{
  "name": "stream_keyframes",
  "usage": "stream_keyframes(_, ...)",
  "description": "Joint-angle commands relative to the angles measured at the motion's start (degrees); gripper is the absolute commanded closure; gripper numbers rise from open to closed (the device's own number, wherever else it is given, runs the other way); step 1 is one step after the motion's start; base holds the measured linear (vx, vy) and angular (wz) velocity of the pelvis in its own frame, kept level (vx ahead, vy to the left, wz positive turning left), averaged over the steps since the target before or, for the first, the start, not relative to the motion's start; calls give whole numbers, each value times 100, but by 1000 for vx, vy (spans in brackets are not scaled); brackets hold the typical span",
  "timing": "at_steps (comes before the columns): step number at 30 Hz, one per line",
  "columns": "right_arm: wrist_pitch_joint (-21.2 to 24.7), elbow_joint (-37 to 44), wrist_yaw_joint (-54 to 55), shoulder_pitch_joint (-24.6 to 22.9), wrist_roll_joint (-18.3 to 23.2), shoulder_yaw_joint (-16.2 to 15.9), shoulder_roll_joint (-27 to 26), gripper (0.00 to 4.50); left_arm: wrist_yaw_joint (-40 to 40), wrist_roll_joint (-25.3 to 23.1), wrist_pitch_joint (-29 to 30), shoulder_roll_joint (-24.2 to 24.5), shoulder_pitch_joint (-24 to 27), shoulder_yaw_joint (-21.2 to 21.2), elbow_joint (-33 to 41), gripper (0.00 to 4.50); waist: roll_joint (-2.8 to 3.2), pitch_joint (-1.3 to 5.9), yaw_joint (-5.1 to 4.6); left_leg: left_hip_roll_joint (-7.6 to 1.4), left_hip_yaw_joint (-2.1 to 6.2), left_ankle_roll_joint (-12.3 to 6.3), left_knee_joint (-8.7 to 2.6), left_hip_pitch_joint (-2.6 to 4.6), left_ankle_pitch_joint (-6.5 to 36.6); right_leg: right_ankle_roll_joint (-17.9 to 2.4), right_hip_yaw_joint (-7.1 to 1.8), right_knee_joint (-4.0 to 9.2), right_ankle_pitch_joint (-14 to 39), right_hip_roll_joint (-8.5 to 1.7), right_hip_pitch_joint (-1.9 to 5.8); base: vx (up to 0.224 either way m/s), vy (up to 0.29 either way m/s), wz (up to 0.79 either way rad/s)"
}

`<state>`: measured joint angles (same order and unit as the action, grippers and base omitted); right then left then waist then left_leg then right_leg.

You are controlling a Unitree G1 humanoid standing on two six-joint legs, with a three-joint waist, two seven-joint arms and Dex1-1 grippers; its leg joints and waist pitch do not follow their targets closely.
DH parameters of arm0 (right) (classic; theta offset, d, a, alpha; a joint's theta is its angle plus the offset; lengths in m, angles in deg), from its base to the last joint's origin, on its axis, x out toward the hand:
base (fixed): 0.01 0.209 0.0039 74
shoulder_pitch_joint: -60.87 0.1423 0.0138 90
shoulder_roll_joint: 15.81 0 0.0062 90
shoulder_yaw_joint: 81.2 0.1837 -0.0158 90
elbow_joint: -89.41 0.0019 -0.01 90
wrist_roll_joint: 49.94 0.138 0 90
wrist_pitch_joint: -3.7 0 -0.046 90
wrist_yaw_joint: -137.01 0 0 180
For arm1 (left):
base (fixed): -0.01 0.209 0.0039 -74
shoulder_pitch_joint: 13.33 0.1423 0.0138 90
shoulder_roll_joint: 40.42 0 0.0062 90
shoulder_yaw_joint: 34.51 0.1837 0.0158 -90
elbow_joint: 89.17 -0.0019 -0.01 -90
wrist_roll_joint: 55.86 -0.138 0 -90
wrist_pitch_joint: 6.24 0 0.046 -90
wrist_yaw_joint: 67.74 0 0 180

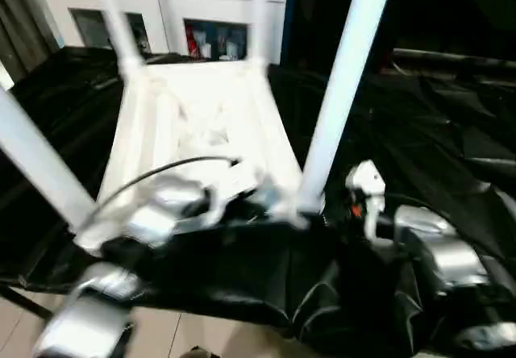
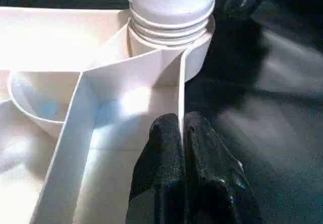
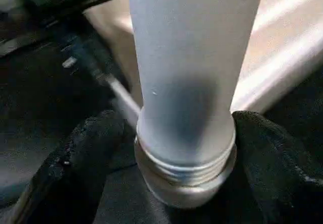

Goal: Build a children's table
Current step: Rotate leg to tighten

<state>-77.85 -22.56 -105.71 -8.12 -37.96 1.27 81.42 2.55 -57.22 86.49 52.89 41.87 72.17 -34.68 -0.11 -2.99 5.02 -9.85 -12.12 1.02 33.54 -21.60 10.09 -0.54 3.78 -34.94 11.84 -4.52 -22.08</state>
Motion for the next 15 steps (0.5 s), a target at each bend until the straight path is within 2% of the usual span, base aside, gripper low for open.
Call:
stream_keyframes(1, -37, 160, -319, 17, 89, -99, 89, 70, 325, 257, 15, 3, 124, 34, 232, 450, -87, 340, 3, -455, 197, -359, -392, 108, 1076, -1355, -308, 402, 904, -494, 176, 0, 0, 0)
stream_keyframes(5, -5, 89, -427, 79, 118, -127, 99, 70, 465, 298, 61, 187, 218, 1, 413, 450, -100, 345, -1, -445, 195, -344, -378, 100, 1019, -1392, -309, 390, 872, -503, 169, 0, 0, 0)
stream_keyframes(6, 4, 85, -437, 85, 132, -129, 92, 95, 476, 301, 70, 198, 226, -4, 432, 450, -103, 336, -3, -440, 191, -344, -378, 95, 1024, -1382, -310, 399, 901, -499, 161, 0, 0, 0)
stream_keyframes(10, 113, 127, -505, 83, 198, -155, 31, 109, 510, 317, 119, 242, 262, -15, 520, 450, -117, 345, -3, -429, 188, -333, -364, 93, 931, -1365, -312, 382, 832, -498, 170, 0, 0, 0)
stream_keyframes(11, 128, 142, -521, 75, 207, -158, 28, 138, 511, 320, 130, 245, 268, -16, 537, 450, -116, 346, -1, -430, 190, -341, -363, 92, 904, -1374, -312, 376, 791, -499, 174, 0, 0, 0)
stream_keyframes(15, 196, 209, -577, 13, 253, -176, 17, 162, 504, 326, 185, 232, 297, -35, 606, 450, -117, 359, 6, -420, 179, -417, -340, 82, 757, -1408, -304, 350, 599, -485, 183, 0, 0, 0)
